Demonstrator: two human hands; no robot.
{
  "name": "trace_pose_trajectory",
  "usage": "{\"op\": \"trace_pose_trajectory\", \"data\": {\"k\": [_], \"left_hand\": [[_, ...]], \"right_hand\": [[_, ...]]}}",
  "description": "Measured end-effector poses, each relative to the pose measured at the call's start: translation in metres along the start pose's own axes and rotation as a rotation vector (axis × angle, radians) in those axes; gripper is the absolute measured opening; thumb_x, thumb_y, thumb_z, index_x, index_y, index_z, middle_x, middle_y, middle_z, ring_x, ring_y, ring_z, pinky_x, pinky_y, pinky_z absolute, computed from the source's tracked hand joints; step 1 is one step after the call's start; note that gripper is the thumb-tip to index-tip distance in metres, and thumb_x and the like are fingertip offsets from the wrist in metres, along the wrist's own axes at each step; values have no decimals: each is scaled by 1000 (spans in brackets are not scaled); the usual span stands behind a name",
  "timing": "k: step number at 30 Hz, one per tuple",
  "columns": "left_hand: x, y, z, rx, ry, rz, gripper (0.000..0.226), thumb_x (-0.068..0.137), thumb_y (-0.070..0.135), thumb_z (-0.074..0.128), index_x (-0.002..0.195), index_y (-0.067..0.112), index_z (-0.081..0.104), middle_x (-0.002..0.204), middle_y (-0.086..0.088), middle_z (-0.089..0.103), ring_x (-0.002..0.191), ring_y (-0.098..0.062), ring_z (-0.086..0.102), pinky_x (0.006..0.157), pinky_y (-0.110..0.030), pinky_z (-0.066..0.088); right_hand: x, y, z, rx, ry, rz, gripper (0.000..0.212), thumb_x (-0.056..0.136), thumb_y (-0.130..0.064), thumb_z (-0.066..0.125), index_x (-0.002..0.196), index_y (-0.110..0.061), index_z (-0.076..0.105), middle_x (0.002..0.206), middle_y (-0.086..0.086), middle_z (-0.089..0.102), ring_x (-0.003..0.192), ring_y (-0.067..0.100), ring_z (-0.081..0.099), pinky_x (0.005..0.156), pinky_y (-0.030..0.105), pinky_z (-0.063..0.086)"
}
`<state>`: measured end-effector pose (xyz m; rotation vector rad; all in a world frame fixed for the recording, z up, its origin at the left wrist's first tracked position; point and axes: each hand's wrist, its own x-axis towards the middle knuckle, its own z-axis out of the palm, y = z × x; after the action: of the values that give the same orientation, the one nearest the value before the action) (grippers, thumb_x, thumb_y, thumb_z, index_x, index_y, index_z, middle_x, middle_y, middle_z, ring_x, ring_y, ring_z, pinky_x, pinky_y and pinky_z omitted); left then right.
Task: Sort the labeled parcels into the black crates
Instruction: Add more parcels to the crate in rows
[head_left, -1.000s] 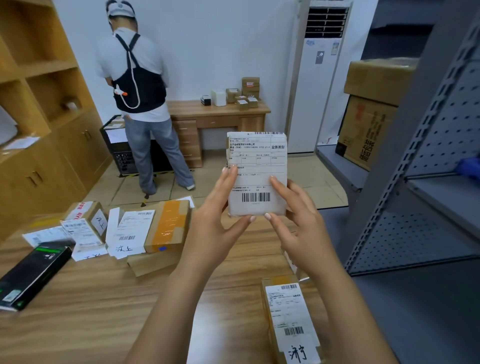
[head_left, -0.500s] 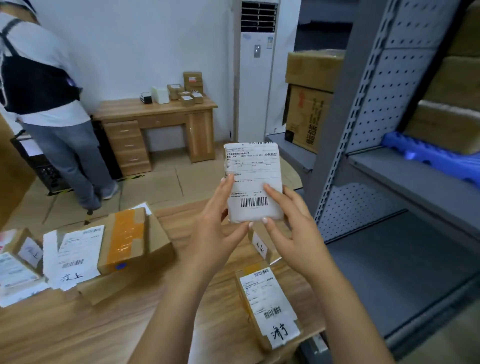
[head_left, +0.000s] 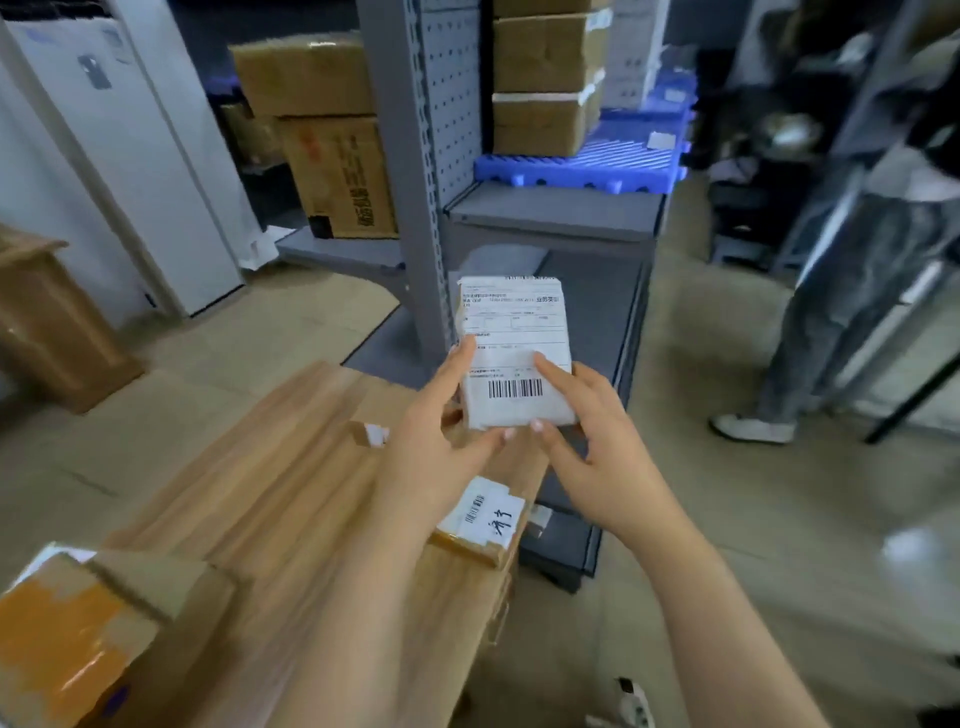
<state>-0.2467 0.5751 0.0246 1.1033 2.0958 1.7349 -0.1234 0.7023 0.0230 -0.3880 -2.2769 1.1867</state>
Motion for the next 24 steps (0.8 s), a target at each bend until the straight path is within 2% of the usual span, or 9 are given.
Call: {"op": "trace_pose_trajectory", "data": {"k": [4,7,10,12,14,17,20,24], "left_hand": [[-17,18,57,-45,-237,58,87,77,15,82,146,40,37,135,15,56,120,-3,55,99,-34,51],[-38,41,105,-95,-399,147,88,76,13,82,145,43,36,141,14,52,123,-2,53,103,-33,48],[-68,68,150,-125,-570,218,89,75,12,82,144,43,35,145,10,49,121,3,53,103,-24,45],[-93,86,181,-153,-664,278,90,76,14,82,145,45,33,145,14,47,122,4,52,104,-25,45],[-125,109,210,-137,-767,357,90,78,20,80,142,55,27,146,20,43,120,7,50,103,-24,44],[-182,141,248,-170,-909,428,89,79,21,79,137,62,25,149,25,36,123,9,46,106,-27,42],[-250,170,277,-245,-1047,436,91,77,16,80,135,66,30,150,25,36,131,3,43,108,-36,43],[-360,206,302,-301,-1220,492,90,77,11,79,138,58,34,150,25,34,133,-1,42,107,-37,44]], "right_hand": [[-66,8,-44,-95,232,105,54,97,-15,57,146,-31,40,145,-4,33,135,7,36,110,37,39],[-125,10,-80,-130,398,181,56,95,-12,60,145,-27,42,141,-2,37,133,9,39,107,42,42],[-186,3,-113,-173,554,255,57,93,-15,62,143,-34,42,137,-8,40,131,11,44,105,42,44],[-230,-6,-134,-197,644,308,59,92,-19,61,141,-44,40,135,-13,40,131,11,44,105,42,45],[-277,-20,-153,-236,718,380,63,92,-16,60,139,-51,37,134,-16,40,130,8,44,103,40,47],[-354,-43,-170,-334,832,483,65,93,-11,60,142,-45,35,134,-12,39,127,4,42,102,38,48],[-433,-72,-176,-383,962,567,65,94,-13,59,142,-47,33,136,-14,36,125,-4,40,104,34,47],[-546,-113,-170,-428,1131,688,68,92,-14,61,138,-55,31,137,-12,36,126,5,44,102,37,49]]}}
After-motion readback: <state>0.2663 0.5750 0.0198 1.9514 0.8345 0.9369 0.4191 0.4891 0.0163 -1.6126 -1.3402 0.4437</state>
